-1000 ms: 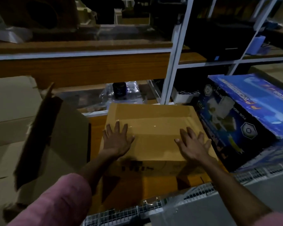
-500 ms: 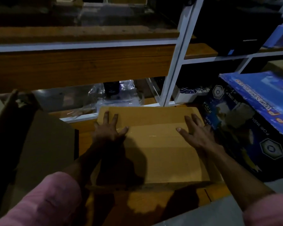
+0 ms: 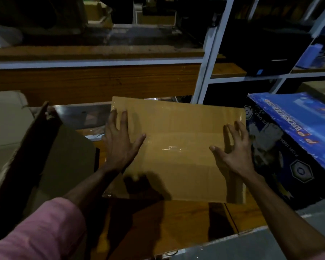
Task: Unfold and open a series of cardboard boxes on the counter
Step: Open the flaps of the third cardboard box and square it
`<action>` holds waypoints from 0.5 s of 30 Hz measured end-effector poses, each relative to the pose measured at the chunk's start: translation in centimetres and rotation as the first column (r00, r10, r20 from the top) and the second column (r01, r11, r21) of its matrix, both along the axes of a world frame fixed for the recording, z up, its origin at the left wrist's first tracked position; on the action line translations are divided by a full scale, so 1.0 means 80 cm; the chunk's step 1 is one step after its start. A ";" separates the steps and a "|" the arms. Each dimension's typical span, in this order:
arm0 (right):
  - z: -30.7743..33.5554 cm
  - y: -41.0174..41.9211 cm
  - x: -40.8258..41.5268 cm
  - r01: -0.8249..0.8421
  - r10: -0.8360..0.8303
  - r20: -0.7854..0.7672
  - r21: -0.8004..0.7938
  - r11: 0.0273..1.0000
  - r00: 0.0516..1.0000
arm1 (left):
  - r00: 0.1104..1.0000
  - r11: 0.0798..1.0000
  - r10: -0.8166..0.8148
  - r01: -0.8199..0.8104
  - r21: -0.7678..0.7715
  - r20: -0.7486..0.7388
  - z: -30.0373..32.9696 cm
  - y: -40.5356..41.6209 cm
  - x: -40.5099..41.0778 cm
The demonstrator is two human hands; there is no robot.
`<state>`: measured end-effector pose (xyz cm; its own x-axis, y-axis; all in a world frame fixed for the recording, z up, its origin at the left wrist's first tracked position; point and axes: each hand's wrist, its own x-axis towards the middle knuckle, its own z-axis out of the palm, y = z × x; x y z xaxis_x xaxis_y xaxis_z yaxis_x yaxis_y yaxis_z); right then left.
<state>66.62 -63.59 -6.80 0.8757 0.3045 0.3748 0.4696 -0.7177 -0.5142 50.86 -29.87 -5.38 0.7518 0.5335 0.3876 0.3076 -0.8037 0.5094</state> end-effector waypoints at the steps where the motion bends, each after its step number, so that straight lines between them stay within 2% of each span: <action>1: 0.003 -0.004 -0.006 0.005 -0.005 0.033 0.014 1.000 0.999 | 0.998 1.000 -0.006 0.005 0.023 0.056 0.004 -0.007 -0.011; 4: 0.001 -0.022 -0.036 0.029 -0.027 0.113 -0.013 1.000 0.993 | 0.993 0.997 -0.040 0.032 0.077 0.111 -0.003 -0.034 -0.054; 6: -0.012 -0.037 -0.066 0.031 -0.020 0.169 -0.063 0.998 0.985 | 0.998 0.999 -0.032 0.031 0.032 0.054 -0.020 -0.053 -0.087; 10: -0.040 -0.073 -0.122 -0.026 0.032 0.196 -0.035 0.999 0.980 | 0.998 0.998 -0.053 0.052 -0.017 -0.033 -0.052 -0.084 -0.155; 12: -0.050 -0.089 -0.140 -0.048 0.054 0.192 -0.036 0.998 0.980 | 0.997 0.999 -0.042 0.043 0.015 -0.064 -0.056 -0.097 -0.182; 15: -0.046 -0.103 -0.161 -0.057 0.058 0.185 -0.009 0.998 0.981 | 0.993 0.987 0.012 0.007 0.159 -0.117 -0.049 -0.109 -0.208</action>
